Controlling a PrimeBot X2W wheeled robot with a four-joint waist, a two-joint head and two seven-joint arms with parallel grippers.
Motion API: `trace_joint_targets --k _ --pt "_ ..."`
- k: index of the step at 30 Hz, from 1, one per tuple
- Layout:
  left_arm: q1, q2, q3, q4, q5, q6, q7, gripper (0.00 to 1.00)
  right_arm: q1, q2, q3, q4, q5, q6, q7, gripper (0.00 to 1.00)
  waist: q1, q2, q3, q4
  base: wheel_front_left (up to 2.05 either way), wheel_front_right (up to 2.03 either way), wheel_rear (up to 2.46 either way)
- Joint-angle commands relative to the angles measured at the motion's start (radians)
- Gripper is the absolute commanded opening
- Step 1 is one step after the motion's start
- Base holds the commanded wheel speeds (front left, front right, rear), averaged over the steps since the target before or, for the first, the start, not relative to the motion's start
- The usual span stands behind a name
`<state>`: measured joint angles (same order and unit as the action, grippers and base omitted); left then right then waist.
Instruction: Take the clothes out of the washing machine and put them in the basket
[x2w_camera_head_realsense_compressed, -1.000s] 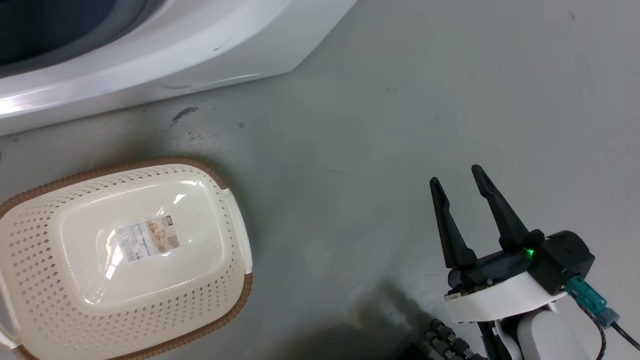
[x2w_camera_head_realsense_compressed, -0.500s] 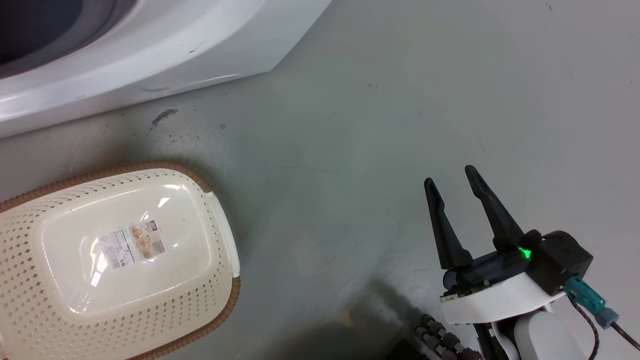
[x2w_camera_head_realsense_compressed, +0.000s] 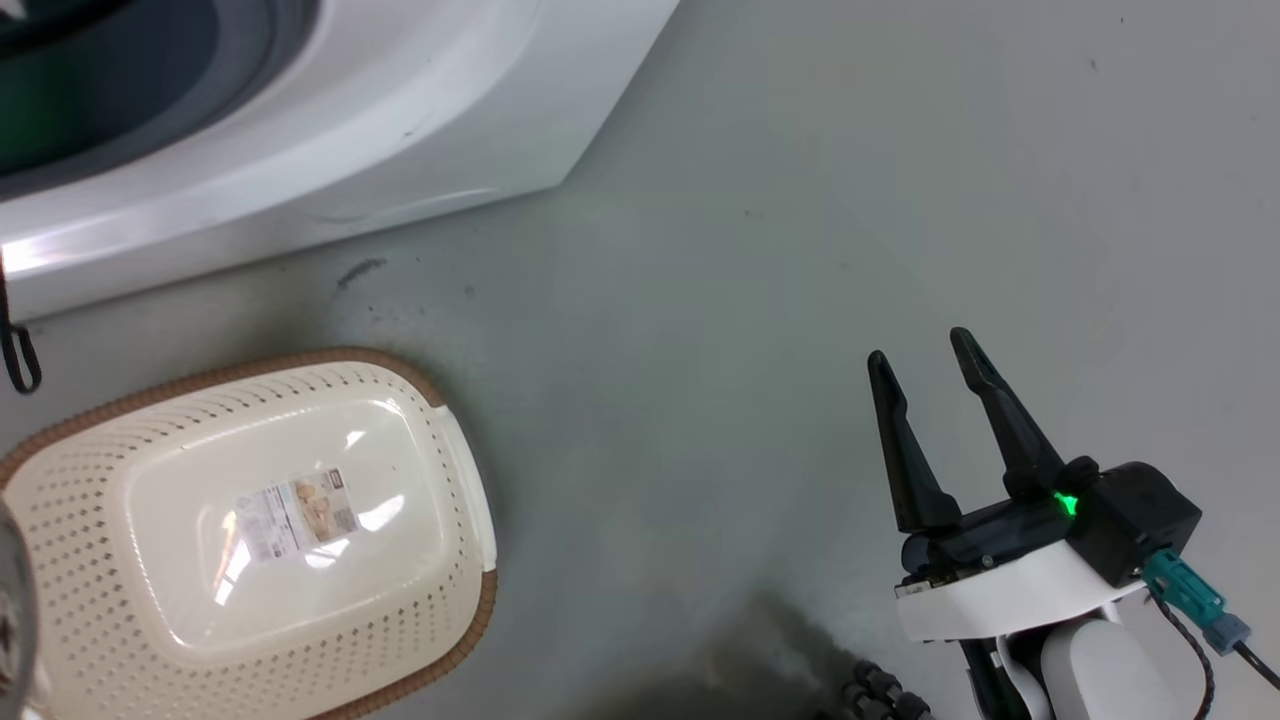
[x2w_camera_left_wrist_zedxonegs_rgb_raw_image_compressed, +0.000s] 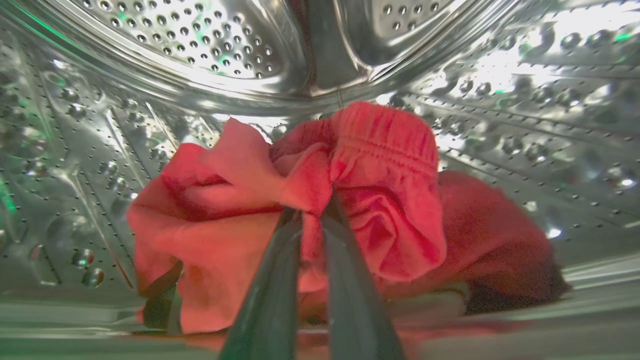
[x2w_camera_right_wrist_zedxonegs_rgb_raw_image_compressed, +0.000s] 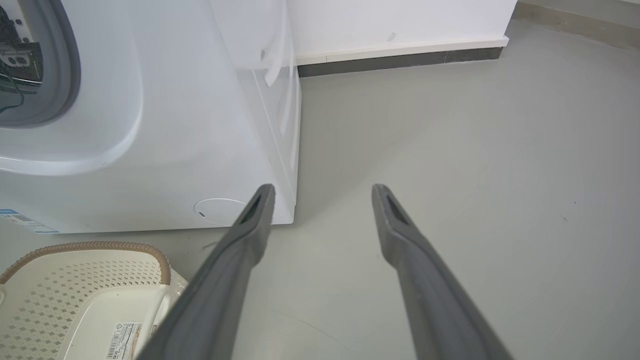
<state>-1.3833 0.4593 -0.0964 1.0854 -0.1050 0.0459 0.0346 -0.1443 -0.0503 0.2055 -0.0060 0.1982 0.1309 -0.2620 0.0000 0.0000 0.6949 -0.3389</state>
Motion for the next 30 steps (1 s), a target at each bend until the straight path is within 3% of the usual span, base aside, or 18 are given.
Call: trace_joint_targets --k 1,6,10,30 --pt "0.030 -0.012 0.006 -0.009 -0.010 0.004 -0.048 0.00 -0.008 0.000 -0.006 0.002 -0.009 0.000 -0.004 1.00 0.0000 0.0000 -0.027 0.010 0.00 0.00 0.00" --pt "0.125 -0.037 0.028 0.004 -0.050 -0.016 -0.222 0.00 0.016 0.000 -0.028 0.009 -0.023 0.000 -0.004 1.00 0.0000 0.0000 -0.101 0.024 0.00 0.00 0.00" --pt "0.194 -0.052 0.057 0.008 -0.091 -0.035 -0.287 0.00 0.034 0.000 -0.041 0.017 -0.030 0.000 -0.004 1.00 0.0000 0.0000 -0.164 0.032 0.00 0.00 0.00" --pt "0.729 -0.168 0.176 -0.289 -0.122 -0.094 -0.300 0.00 0.244 0.000 -0.083 -0.010 -0.068 0.000 0.076 1.00 0.0000 0.0000 -0.589 0.095 0.00 0.00 0.00"
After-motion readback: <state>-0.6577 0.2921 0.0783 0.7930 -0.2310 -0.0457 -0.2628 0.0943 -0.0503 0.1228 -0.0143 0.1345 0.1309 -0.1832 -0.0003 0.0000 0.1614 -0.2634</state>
